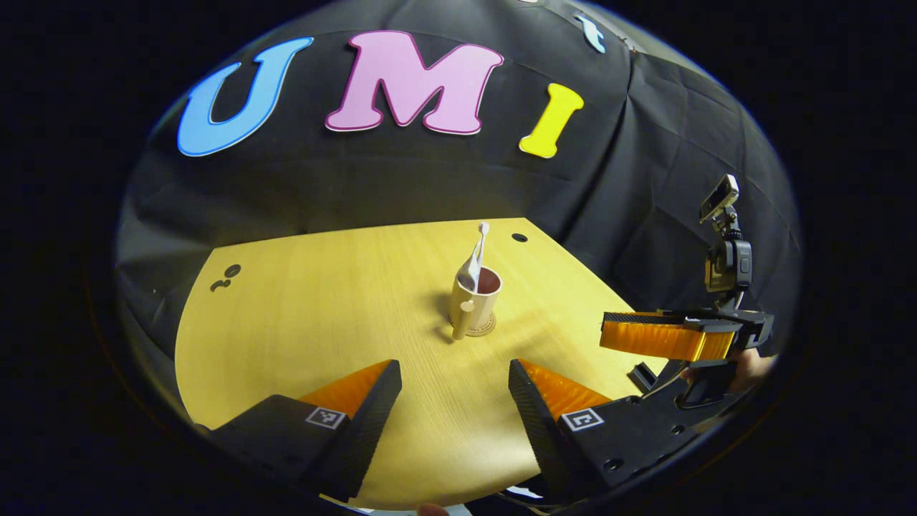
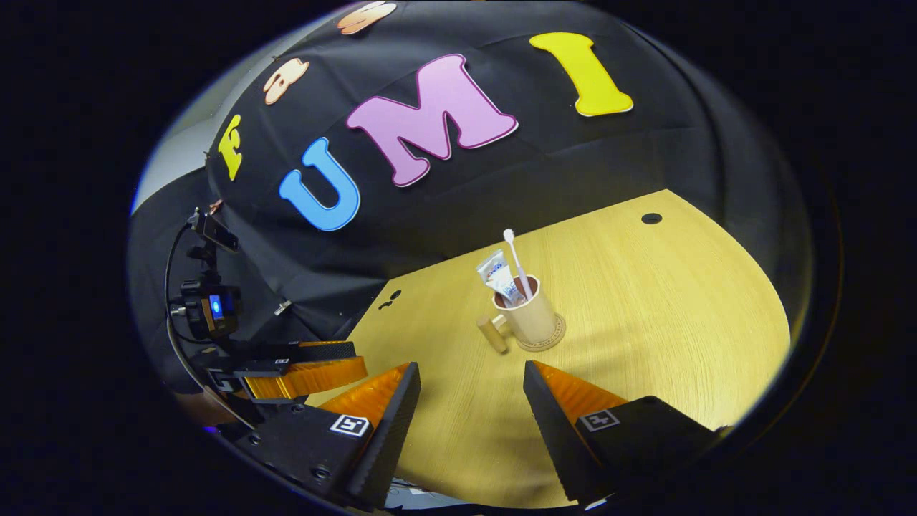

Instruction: Put the toothbrush and toothpaste on the desktop into the cup, then pick up the cup and place it on the coaster on the desktop.

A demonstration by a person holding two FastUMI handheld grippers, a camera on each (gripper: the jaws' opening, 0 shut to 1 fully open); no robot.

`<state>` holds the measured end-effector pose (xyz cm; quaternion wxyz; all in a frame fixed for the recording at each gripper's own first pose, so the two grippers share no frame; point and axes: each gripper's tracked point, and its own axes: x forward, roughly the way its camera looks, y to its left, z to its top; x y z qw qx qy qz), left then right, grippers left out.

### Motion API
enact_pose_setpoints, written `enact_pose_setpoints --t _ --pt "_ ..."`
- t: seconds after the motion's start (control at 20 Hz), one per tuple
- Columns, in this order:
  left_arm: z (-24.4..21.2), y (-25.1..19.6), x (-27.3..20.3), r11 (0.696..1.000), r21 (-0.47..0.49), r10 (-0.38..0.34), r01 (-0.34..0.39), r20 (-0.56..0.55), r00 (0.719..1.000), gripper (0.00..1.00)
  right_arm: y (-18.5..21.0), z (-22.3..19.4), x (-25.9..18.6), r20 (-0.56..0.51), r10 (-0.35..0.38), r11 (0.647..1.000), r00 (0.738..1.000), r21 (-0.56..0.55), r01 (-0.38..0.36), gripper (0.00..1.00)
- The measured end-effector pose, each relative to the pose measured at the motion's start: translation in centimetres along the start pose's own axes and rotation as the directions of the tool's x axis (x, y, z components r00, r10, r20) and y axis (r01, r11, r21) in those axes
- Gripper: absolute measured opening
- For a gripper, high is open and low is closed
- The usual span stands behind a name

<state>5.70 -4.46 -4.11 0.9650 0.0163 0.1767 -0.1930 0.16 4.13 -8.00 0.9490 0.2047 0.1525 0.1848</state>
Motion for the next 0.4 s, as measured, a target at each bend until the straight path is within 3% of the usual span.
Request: enact_pose_setpoints --t 0.4 --pt "-0.9 0.4 -2.6 0.995 -0.084 0.059 -0.057 0.030 0.998 0.93 2.9 -0.1 -1.0 -0.009 0.026 0.999 1.000 -0.030 -0.027 0.90"
